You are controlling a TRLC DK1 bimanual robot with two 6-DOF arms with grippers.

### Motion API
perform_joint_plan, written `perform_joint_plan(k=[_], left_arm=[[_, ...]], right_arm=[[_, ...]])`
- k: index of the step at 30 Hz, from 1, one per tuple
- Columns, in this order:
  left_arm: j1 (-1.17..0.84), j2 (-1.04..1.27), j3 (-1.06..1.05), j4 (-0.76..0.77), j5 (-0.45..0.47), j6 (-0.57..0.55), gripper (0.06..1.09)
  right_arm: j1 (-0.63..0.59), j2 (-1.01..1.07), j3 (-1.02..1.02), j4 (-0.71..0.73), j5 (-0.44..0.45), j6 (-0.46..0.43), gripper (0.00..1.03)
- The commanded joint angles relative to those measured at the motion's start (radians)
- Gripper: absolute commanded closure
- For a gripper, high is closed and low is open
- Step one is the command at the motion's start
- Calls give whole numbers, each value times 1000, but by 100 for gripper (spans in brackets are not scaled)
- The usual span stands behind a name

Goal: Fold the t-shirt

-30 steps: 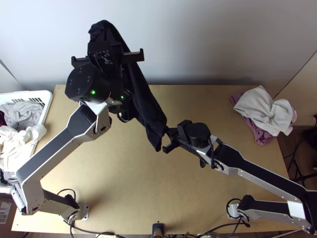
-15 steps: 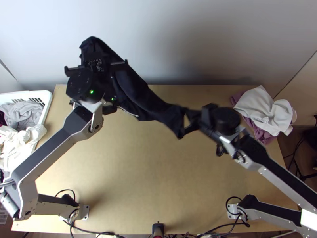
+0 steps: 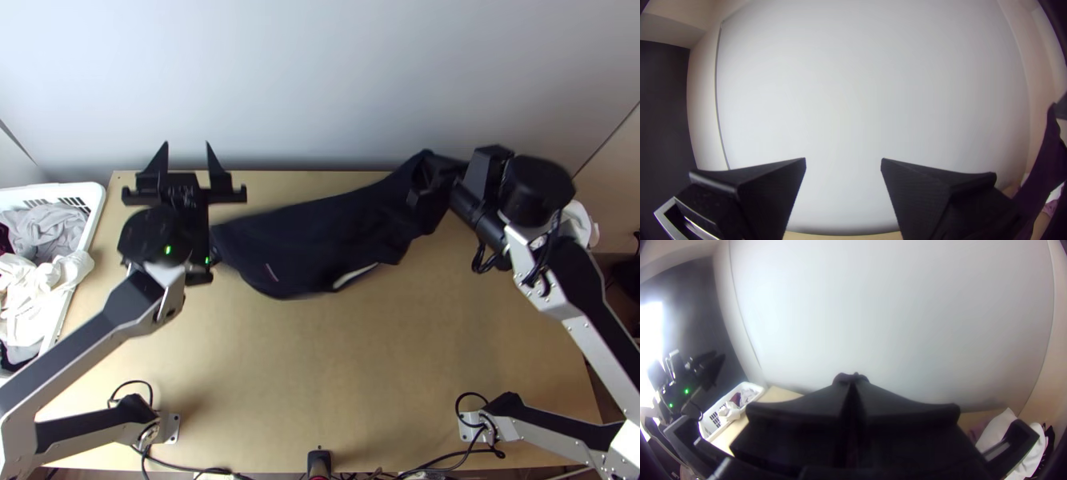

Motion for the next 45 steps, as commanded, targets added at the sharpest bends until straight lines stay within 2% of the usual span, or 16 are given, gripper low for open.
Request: perform_joint_plan(k=[1, 5, 12, 17, 23, 29, 33, 34, 36, 38, 45], left_arm=[[-71, -140, -157, -18, 17, 7, 11], [-85, -191, -194, -18, 31, 43, 11], [-85, -223, -254, -22, 31, 37, 11], [-96, -194, -335, -19, 34, -8, 11], [-234, -143, -514, -21, 83, -40, 11], [-165, 53, -456, -16, 166, -157, 11], [-126, 231, -356, 1, 173, -226, 11], [-113, 262, -339, 13, 218, -230, 11], [-71, 303, -324, 42, 367, -253, 11], [-57, 348, -320, 94, 463, -226, 11], [-85, 265, -415, 117, 660, 44, 11]], right_arm=[[-24, 88, 255, -71, -2, 20, 100], [-37, 156, 442, -142, -2, 34, 100], [-19, 233, 659, -243, -3, 67, 100], [-11, 234, 663, -254, -2, 67, 100], [-8, 219, 671, -260, -3, 77, 100], [33, 191, 675, -289, -2, 78, 100], [47, 180, 674, -315, -3, 89, 100], [55, 177, 679, -324, -3, 89, 100], [61, 177, 694, -347, -5, 89, 100], [62, 177, 697, -358, -6, 89, 100], [38, 168, 700, -398, -6, 103, 100]])
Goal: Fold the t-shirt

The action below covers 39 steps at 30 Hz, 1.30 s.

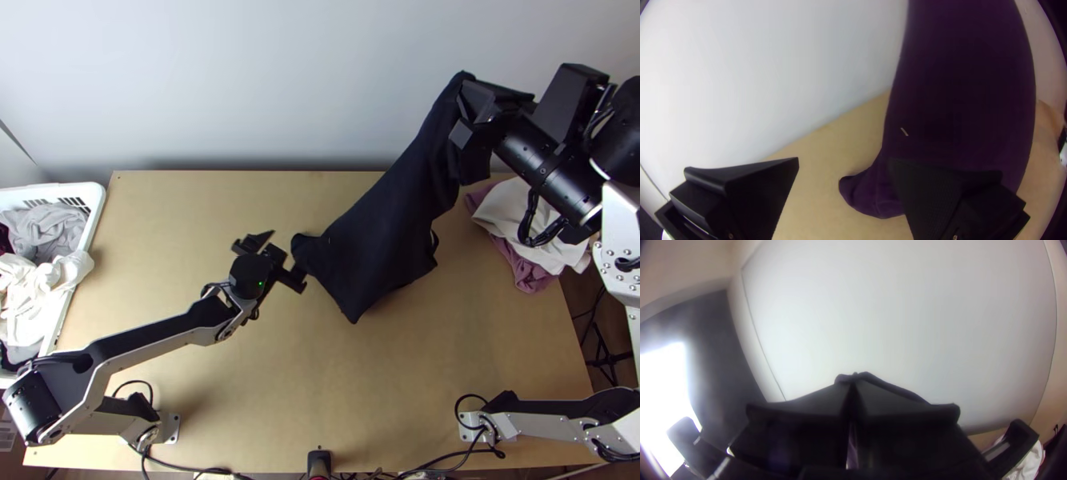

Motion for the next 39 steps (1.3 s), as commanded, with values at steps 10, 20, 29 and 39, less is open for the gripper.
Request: perform_joint_plan(k=[10, 20, 29, 39], left_arm=[[-192, -108, -139, 43, 291, 340, 11], [-335, 180, 6, 175, 268, 443, 11], [-332, 447, 254, 193, 106, 407, 11], [-257, 438, 309, 207, -39, 412, 105]], right_arm=[[-56, -10, -18, -48, -31, 57, 100], [-70, -10, -12, -46, -47, 71, 100], [-75, -28, -31, -51, -49, 71, 100], [-75, -33, -34, -49, -47, 63, 100]])
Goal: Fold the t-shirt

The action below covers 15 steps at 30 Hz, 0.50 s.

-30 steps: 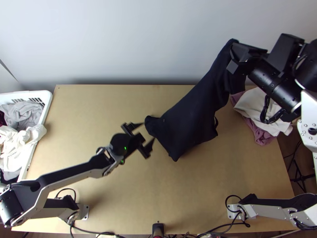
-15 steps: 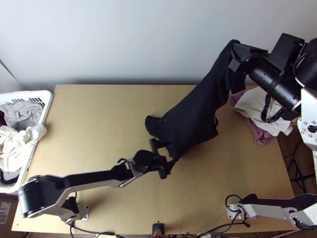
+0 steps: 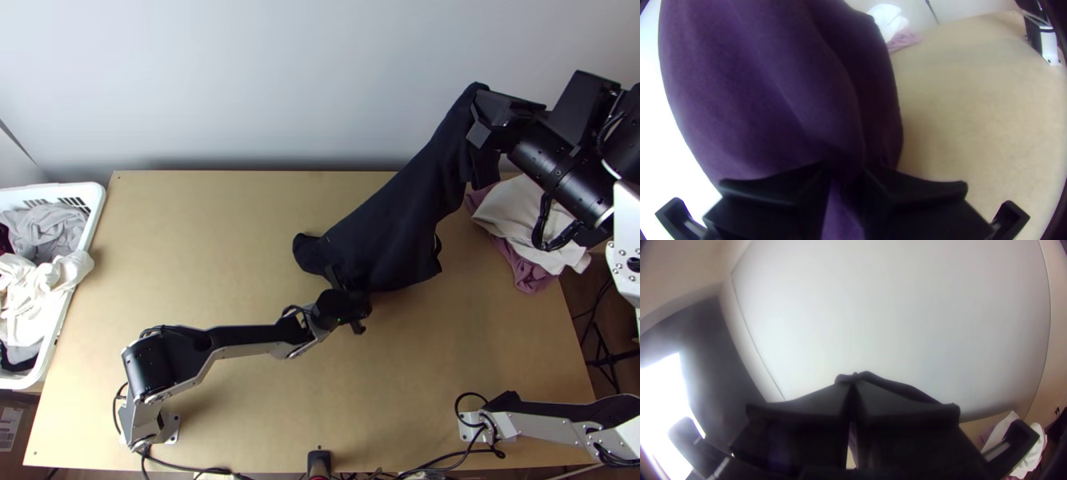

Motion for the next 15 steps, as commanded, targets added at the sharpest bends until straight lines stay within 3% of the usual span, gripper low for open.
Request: perform_joint_plan(k=[1, 10, 15], left_arm=[[36, -84, 8, 7, -66, 11, 105], [56, -558, -32, -188, -73, -29, 105], [44, -746, 198, -559, -63, -224, 105]], right_arm=[[-3, -5, -4, 1, 1, -4, 100], [-7, -3, -8, 22, 1, -4, 100], [-12, -2, -2, 27, 1, -5, 100]])
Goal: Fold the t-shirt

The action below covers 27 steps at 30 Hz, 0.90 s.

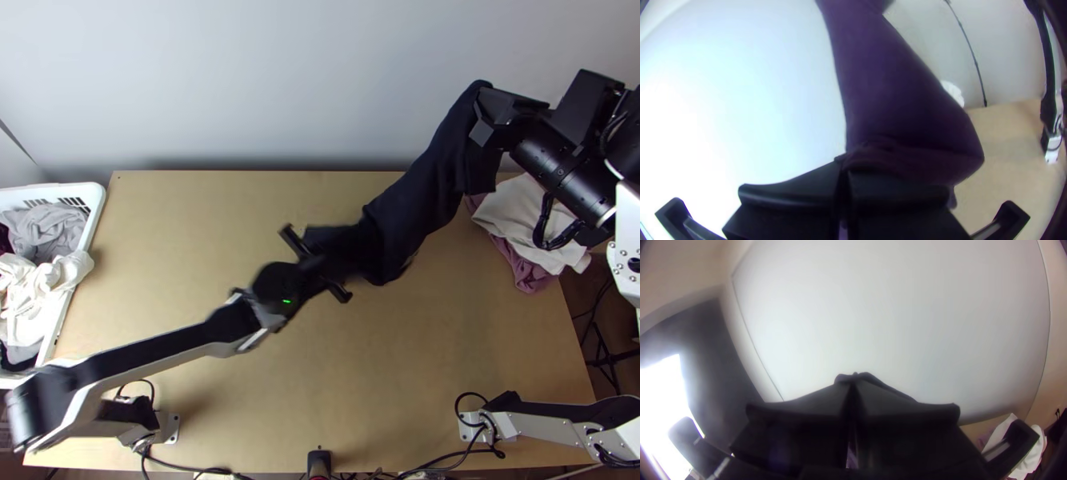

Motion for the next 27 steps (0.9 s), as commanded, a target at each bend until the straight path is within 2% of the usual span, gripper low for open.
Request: perform_joint_plan(k=[1, 4, 6, 8, 11, 15, 19, 21, 22, 23, 25, 26, 27], left_arm=[[-10, -273, 250, -408, 16, -202, 105], [-9, -278, 499, -590, 36, -361, 105], [40, -238, 698, -691, 90, -493, 105], [218, -144, 887, -762, 180, -633, 105], [507, 55, 1114, -842, 212, -805, 105], [729, 192, 1091, -908, 223, -831, 105], [800, 219, 1014, -1043, 223, -814, 105], [796, 216, 948, -1124, 258, -771, 104], [793, 215, 913, -1155, 257, -760, 101], [786, 206, 878, -1195, 258, -759, 85], [769, 153, 778, -1195, 258, -763, 32], [752, 117, 718, -1176, 262, -766, 12], [727, 74, 649, -1147, 263, -763, 10]], right_arm=[[-7, 2, 7, 7, 1, -1, 100], [-10, 2, 10, 8, 1, -1, 100], [-11, 5, 10, 14, 1, -1, 100], [-13, 11, 9, 19, 1, -3, 100], [-23, 33, 7, 31, 1, -1, 100], [-54, 54, 15, 67, 3, -1, 100], [-122, 102, 62, 83, 0, 22, 100], [-126, 117, 84, 83, 1, 22, 100], [-129, 123, 93, 83, 1, 22, 100], [-129, 128, 101, 83, 1, 22, 100], [-120, 136, 113, 83, 1, 22, 100], [-115, 137, 116, 83, 1, 22, 100], [-112, 142, 119, 83, 3, 22, 100]])
